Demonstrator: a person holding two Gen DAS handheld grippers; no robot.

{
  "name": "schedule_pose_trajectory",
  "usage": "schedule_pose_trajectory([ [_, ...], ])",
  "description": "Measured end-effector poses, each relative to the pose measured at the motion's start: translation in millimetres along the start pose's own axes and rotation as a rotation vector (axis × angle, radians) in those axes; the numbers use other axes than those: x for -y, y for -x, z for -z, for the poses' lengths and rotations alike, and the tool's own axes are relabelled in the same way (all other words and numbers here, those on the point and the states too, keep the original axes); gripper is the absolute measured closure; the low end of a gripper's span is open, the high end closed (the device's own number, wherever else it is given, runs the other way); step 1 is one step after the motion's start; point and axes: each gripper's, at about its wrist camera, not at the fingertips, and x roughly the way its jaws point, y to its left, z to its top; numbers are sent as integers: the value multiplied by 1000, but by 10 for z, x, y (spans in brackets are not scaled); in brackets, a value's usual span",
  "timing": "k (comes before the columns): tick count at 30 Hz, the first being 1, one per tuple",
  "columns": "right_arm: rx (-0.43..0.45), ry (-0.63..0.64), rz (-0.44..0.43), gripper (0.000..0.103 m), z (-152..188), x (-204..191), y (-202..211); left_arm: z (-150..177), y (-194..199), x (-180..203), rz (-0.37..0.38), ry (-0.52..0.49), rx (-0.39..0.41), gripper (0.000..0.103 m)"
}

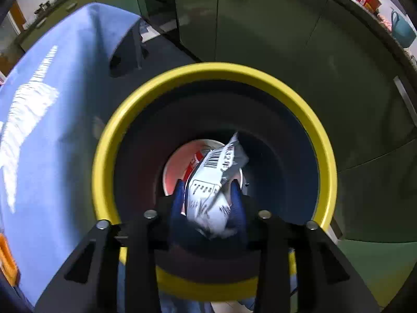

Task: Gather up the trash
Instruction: 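Grasp the foil wrapper with the right gripper and drop it into the bin, then grasp the white-and-red milk carton with the left gripper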

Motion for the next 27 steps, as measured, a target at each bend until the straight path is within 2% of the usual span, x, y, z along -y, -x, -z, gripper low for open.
schedule_pose_trajectory([
  [1,-3,-2,3,56,-14,13,-28,37,19,4,-1,-1,-4,5],
  [3,-4,-2,-1,51,-31,15,-42,79,49,44,-7,-9,-19,5],
  [9,72,3,-38,50,60,-19,240,249,110,144,-16,-31,-90,5],
  [12,143,20,-64,46,255,-52,508,390,140,220,-32,-46,-153,5],
  [17,216,31,-111,45,433,-54,785,685,83,442,-75,-152,-295,5],
  [24,268,69,-152,43,597,-140,986,1015,-111,396,-96,-105,-431,5],
  [27,288,88,-165,43,661,-170,1093,1134,-225,337,-102,-85,-472,9],
])
